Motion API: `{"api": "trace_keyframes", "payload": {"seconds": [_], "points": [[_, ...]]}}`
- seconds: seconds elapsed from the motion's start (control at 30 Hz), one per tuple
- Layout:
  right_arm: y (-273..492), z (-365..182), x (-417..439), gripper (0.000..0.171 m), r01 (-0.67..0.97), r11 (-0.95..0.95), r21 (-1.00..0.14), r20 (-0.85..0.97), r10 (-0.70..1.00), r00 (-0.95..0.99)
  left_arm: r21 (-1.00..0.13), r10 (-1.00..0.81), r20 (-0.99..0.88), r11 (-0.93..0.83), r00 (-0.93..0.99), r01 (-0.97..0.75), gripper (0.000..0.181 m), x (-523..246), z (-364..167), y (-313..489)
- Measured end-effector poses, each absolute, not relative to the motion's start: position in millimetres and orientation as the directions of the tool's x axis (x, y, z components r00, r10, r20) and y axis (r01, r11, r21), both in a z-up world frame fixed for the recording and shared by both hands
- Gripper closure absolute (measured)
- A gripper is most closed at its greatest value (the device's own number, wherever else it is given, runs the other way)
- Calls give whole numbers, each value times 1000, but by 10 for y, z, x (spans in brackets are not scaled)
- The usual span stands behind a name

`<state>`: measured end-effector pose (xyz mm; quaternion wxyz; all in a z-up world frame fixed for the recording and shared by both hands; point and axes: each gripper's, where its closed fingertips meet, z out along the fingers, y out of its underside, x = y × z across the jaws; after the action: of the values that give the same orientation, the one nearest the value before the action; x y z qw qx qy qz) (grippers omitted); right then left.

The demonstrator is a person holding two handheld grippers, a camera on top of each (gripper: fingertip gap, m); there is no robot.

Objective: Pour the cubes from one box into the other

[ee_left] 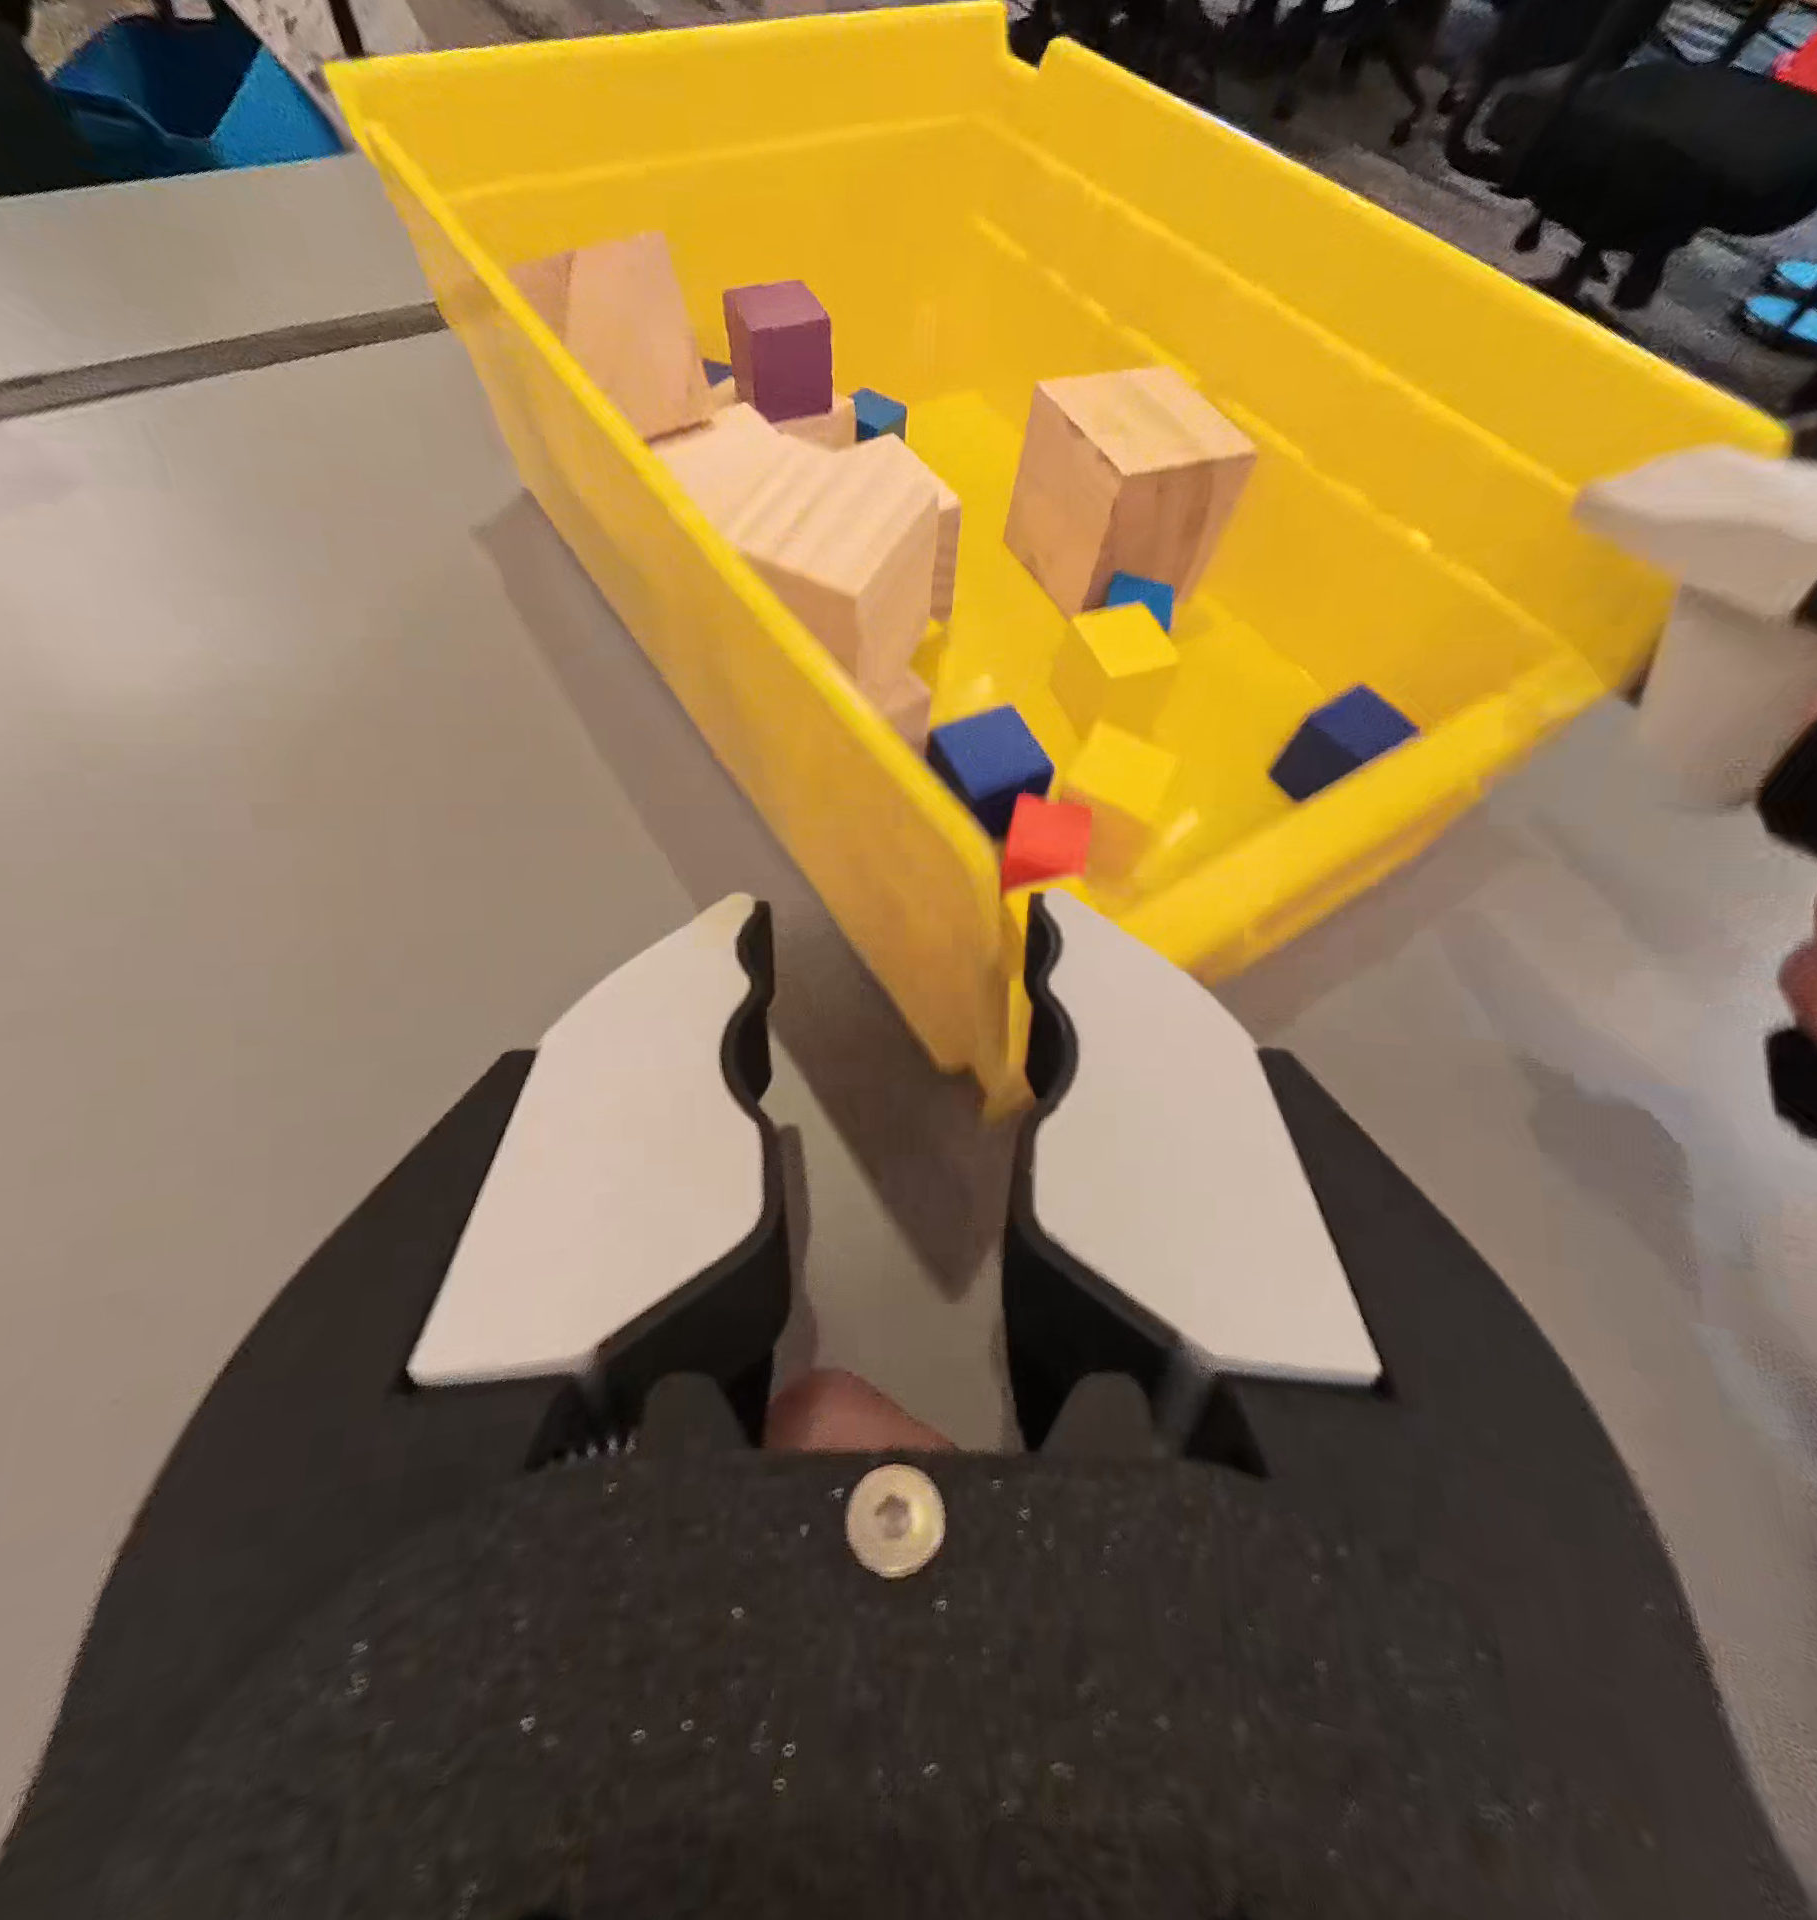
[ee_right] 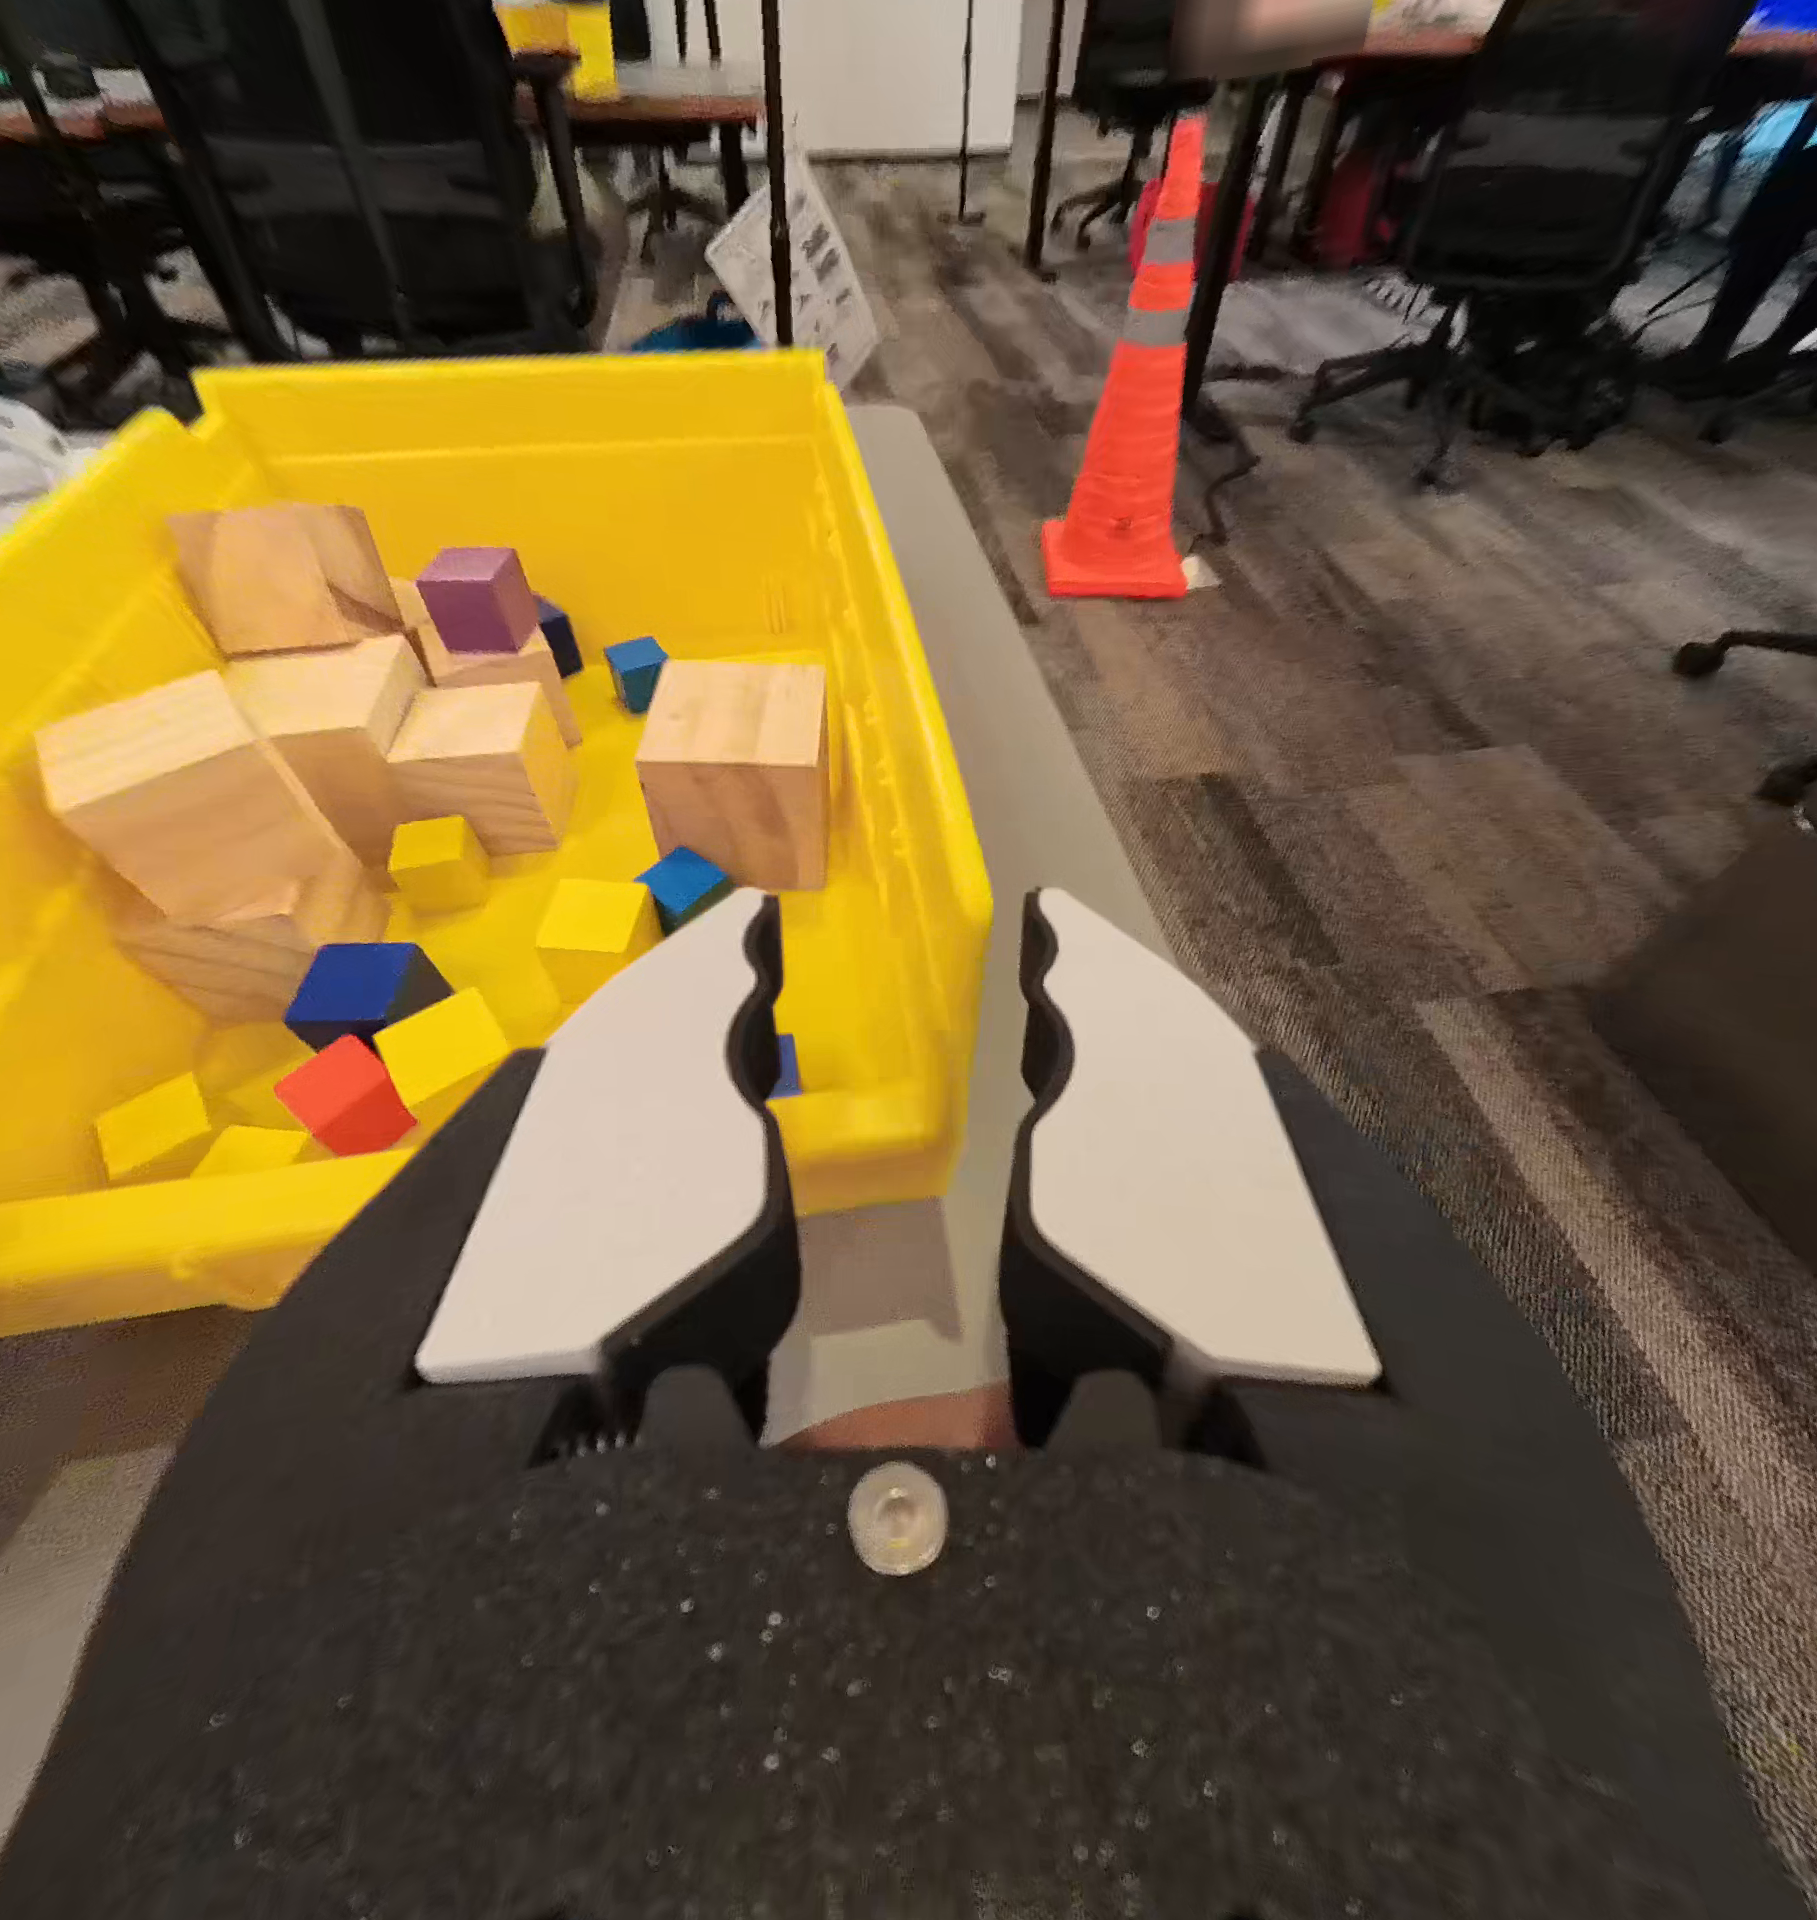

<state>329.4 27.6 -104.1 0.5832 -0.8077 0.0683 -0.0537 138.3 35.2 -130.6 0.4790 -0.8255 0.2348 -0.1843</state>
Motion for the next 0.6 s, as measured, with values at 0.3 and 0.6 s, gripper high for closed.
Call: {"api": "trace_keyframes", "payload": {"seconds": [0.3,0.6], "points": [[396,-1293,3290,167,-116,-415,-902,-50,-166,985,-813,-434,108,-556,895,-171,165,1405,-1441,542],[216,-668,2255,170,-141,-245,-959,-111,-133,985,-907,-346,17,-401,938,-131,177,341,-768,461]]}}
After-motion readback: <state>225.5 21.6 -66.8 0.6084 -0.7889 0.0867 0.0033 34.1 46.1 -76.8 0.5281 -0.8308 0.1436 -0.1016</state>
